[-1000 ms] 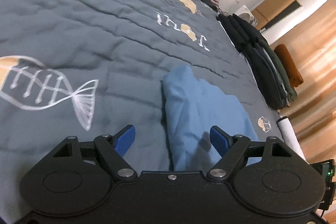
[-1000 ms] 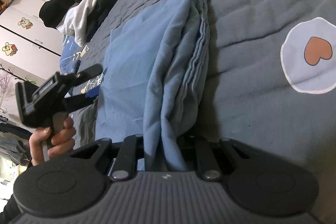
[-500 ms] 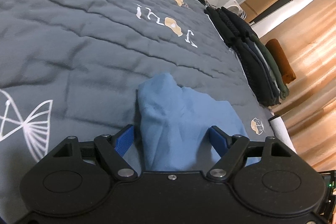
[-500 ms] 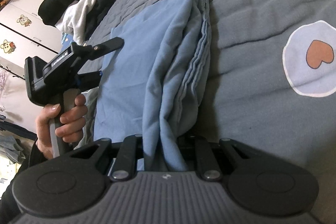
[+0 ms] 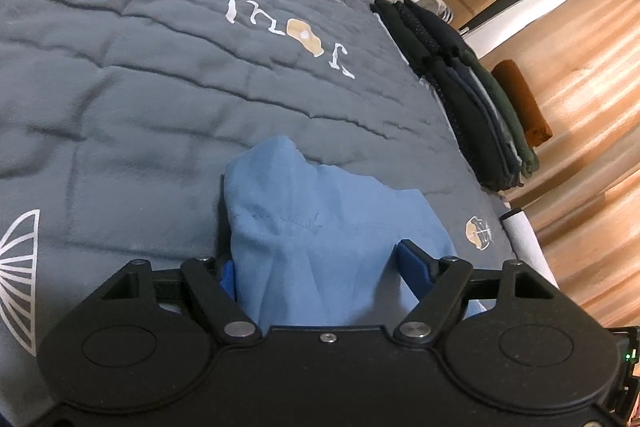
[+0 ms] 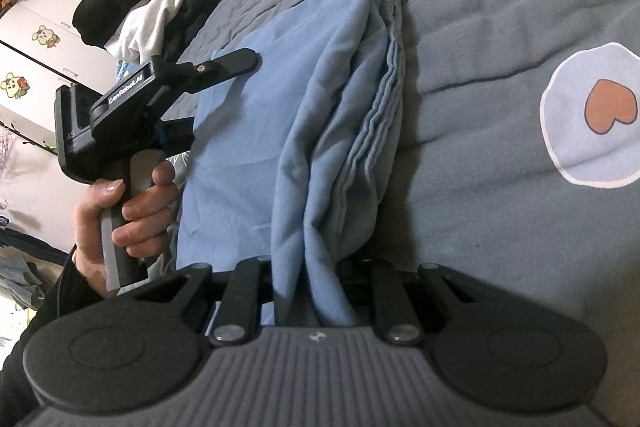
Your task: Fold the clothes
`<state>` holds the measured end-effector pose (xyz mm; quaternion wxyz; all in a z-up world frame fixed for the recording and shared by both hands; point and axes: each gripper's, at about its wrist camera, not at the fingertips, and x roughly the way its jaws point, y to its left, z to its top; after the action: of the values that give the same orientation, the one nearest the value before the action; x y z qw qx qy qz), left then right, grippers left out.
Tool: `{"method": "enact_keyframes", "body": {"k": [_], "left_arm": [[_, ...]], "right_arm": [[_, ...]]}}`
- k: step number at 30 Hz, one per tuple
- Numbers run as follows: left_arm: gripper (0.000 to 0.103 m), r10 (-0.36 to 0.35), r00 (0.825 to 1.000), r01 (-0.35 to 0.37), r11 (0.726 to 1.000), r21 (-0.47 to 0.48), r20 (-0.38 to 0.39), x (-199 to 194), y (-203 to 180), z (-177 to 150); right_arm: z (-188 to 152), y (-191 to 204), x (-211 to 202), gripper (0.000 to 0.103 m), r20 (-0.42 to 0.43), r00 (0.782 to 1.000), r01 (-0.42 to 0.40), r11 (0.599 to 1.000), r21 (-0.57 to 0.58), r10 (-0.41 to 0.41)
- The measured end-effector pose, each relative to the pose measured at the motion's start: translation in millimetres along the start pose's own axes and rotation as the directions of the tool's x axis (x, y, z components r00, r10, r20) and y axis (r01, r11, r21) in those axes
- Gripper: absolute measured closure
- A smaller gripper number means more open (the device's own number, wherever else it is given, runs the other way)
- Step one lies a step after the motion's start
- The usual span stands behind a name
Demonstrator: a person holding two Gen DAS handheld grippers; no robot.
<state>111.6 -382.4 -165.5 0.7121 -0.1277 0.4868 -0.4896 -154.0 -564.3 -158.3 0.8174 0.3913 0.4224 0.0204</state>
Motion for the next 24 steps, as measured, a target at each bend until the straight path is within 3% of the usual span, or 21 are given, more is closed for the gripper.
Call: {"method": "enact_keyframes", "body": {"k": [4,6,8,17,19,21,24], "left_arm": [[0.047,0.015,1.0,-0.015,1.0,0.022,-0.015,0.6,-5.7,1.1],[0.061,0.029,0.999,-0.028,0.999,0.041,-0.022,1.4,-8.2,0.4],[0.065,0.026,0.999,-0.025,0.999,0.033,-0.031,3.6,-5.8,-1.6],[0.06,0.004,1.0,-0.004,1.0,-0.027,-0.025,7.7,5.2,-3.8],[0.065,0.003,1.0,-0.004,1.0,-0.02,-0.02,6.3,4.1,-3.9],[0.078,-0.005,1.0,0.005,1.0,-0.026,-0.016,4.3,5.1,-3.8],[0.085,-0.01,1.0,0.01,1.0,-0.016,0.001,-1.0,3.3,-2.8]], "right_arm": [[-2.5,0.1,0.1,0.089,0.001,1.0,0.003,1.0,-0.002,-0.003],[-3.8,-0.5,-0.4,0.089,0.002,1.0,0.004,1.0,-0.002,-0.004],[-4.7,-1.3,-0.9,0.089,0.003,1.0,0.005,1.0,-0.002,-0.005],[-5.2,-0.1,-0.1,0.089,0.009,1.0,0.006,1.0,-0.001,-0.005],[-4.8,0.2,-0.2,0.089,0.009,1.0,0.007,1.0,-0.002,-0.006],[-4.1,-0.8,-0.4,0.089,0.008,1.0,0.002,1.0,0.007,-0.002],[-1.9,-2.7,-0.9,0.087,0.012,1.0,-0.014,0.999,0.031,0.014]]}}
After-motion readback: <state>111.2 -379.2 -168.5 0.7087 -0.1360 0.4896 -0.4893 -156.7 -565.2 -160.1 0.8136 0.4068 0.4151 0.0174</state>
